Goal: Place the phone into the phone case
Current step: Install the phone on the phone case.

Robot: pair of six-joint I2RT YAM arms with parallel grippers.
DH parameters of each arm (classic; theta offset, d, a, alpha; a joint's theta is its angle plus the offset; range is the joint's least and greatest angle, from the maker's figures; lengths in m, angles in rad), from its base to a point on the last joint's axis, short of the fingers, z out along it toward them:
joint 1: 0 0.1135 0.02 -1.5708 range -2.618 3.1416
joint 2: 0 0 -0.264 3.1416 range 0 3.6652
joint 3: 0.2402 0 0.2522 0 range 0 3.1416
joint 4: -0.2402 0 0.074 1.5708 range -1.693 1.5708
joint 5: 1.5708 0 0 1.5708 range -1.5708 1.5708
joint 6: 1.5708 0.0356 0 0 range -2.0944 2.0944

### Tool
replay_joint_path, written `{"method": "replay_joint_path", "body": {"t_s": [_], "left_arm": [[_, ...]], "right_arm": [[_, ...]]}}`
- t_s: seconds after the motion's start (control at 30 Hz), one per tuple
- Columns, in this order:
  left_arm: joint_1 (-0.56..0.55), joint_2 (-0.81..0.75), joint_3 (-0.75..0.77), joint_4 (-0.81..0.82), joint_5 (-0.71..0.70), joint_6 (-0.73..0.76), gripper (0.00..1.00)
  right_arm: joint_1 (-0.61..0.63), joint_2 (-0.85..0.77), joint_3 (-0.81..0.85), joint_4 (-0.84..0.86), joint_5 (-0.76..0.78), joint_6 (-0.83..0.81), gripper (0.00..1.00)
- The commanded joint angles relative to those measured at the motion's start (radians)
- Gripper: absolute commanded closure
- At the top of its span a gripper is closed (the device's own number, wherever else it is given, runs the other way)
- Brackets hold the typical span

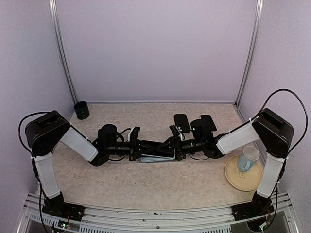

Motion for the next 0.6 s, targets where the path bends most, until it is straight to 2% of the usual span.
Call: {"method": "replay_joint_path", "body": {"t_s": [0.0,0.57], "left_arm": [[-0.017,-0.031,0.016,0.063,0.036,0.014,1.0],[-0.022,-0.027,0.016,0.078,0.05,0.013,1.0]], "right_arm": [[0.011,0.018,0.003,0.065,-0.026,0.002,0.27],[0.018,0.027,-0.008,0.139,-0.07,0.004,0.68]]}}
